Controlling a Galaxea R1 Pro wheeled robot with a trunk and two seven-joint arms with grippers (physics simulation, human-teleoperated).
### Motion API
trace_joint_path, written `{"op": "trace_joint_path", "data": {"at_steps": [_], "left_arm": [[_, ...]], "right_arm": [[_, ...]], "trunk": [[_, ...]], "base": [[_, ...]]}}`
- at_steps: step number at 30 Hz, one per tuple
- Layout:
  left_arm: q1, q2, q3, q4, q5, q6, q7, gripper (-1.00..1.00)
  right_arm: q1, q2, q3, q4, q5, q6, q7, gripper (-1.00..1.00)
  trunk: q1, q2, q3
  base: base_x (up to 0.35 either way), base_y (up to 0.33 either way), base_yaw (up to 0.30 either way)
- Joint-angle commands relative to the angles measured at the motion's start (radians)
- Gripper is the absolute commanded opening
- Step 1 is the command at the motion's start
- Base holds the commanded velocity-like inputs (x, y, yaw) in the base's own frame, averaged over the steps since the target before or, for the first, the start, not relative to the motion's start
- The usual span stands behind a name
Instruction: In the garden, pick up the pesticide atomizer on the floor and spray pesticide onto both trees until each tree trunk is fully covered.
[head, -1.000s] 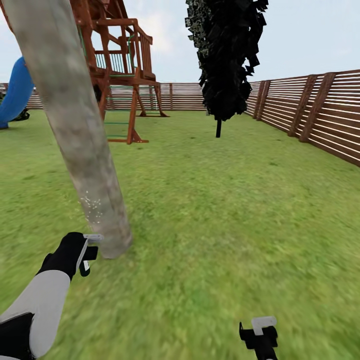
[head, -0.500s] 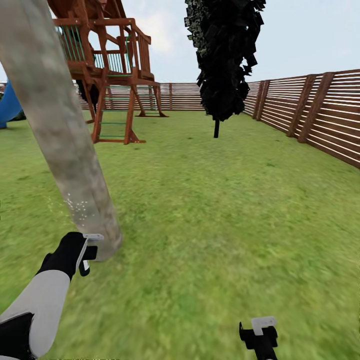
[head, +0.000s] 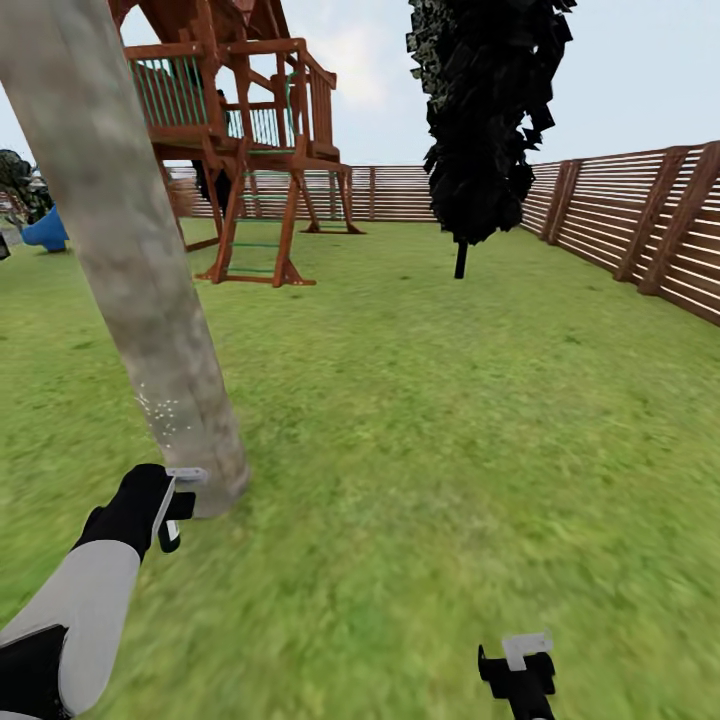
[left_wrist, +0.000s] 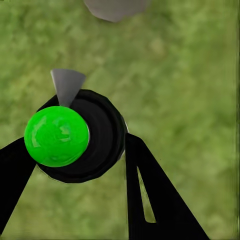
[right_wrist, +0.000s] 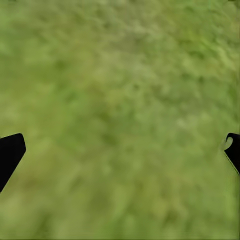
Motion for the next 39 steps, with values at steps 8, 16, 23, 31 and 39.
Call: {"op": "trace_joint_path", "data": {"at_steps": [8,16,23,31,39], "left_arm": [[-0.001,-0.001,0.005,-0.001,-0.011,0.003,-0.008,-1.0],[-0.001,0.023,0.004,-0.003,-0.015,0.004,-0.007,-1.0],[-0.001,0.007,-0.001,0.0,-0.011,0.003,-0.007,-1.0],[-0.001,0.049,0.004,-0.001,-0.014,0.004,-0.007,-1.0],[-0.001,-0.015,0.003,0.007,-0.015,0.001,-0.007,-1.0]], "right_arm": [[-0.001,0.001,-0.007,0.002,0.011,-0.003,-0.005,1.0],[-0.001,0.001,-0.007,0.002,0.011,-0.003,-0.005,1.0],[-0.001,0.001,-0.007,0.002,0.011,-0.003,-0.005,1.0],[-0.001,0.001,-0.007,0.002,0.011,-0.003,-0.005,1.0],[-0.001,0.001,-0.007,0.002,0.012,-0.003,-0.005,1.0]], "trunk": [[0.0,0.0,-0.001],[0.0,0.0,-0.001],[0.0,0.0,-0.001],[0.0,0.0,-0.001],[0.0,0.0,-0.001]], "base": [[0.214,-0.201,0.025],[0.139,-0.251,0.258],[0.124,-0.258,0.278],[0.163,-0.254,0.278],[0.219,-0.21,0.278]]}}
